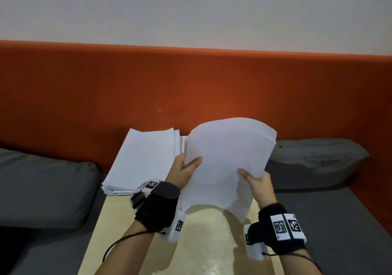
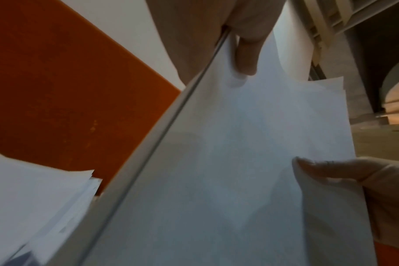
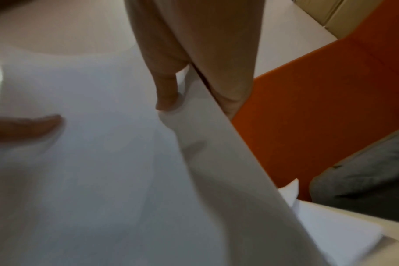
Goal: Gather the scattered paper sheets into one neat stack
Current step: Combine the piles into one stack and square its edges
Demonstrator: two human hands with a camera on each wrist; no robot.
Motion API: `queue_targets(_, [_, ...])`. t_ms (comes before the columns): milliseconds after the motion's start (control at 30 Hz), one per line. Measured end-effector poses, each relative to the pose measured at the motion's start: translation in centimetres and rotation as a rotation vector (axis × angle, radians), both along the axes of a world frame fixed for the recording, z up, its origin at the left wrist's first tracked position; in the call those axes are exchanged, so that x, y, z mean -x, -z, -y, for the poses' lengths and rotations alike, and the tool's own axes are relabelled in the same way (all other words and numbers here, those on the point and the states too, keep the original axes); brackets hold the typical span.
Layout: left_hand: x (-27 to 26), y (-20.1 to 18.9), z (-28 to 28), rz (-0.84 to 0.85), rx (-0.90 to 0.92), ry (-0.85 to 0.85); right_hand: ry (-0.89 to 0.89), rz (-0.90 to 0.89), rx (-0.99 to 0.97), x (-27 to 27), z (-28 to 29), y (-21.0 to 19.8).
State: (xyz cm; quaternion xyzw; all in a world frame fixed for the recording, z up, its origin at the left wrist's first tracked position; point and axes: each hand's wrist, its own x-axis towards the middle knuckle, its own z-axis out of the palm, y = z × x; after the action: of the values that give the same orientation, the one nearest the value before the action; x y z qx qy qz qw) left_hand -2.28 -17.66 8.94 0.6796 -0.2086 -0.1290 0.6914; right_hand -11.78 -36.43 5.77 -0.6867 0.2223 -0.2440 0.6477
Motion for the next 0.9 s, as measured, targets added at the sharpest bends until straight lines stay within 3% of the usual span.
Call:
queue_targets(133, [-0.3, -1.9, 0.2, -0.008, 0.067, -0.012, 0.007, 0.129, -0.020, -0.1, 0.0, -2.4])
queue_targets(200, [-0.8, -1.7, 0.1, -0.028, 0.061, -0.047, 0.016, 0.096, -0.038, -0.5, 0.0, -2.5])
queue_targets(333, [-0.9, 4.2, 0.1, -0.153, -0.247, -0.046, -0.100, -0.418, 0.132, -1.6, -0.2, 3.5])
queue_targets(433, [-0.8, 9.5, -0.9, -0.279, -0.438, -0.039, -0.148, -0.558, 0.134, -2.4, -0.2, 5.7])
queue_targets(667, [-4.0, 11.2, -1.5, -0.219, -0.295, -0.192, -0.049, -0.496, 0.231, -7.5, 1.9, 4.3])
queue_targets(767, [-5.3, 14.0, -2.5, -0.316, -0.298, -0.290, 0.049, -0.711, 0.255, -9.5, 4.0, 5.6])
queue_targets(900, [-4.9, 15.9, -3.8, -0.435, -0.278, -0.268, 0.054, -0.971, 0.235, -10.5, 5.4, 8.2])
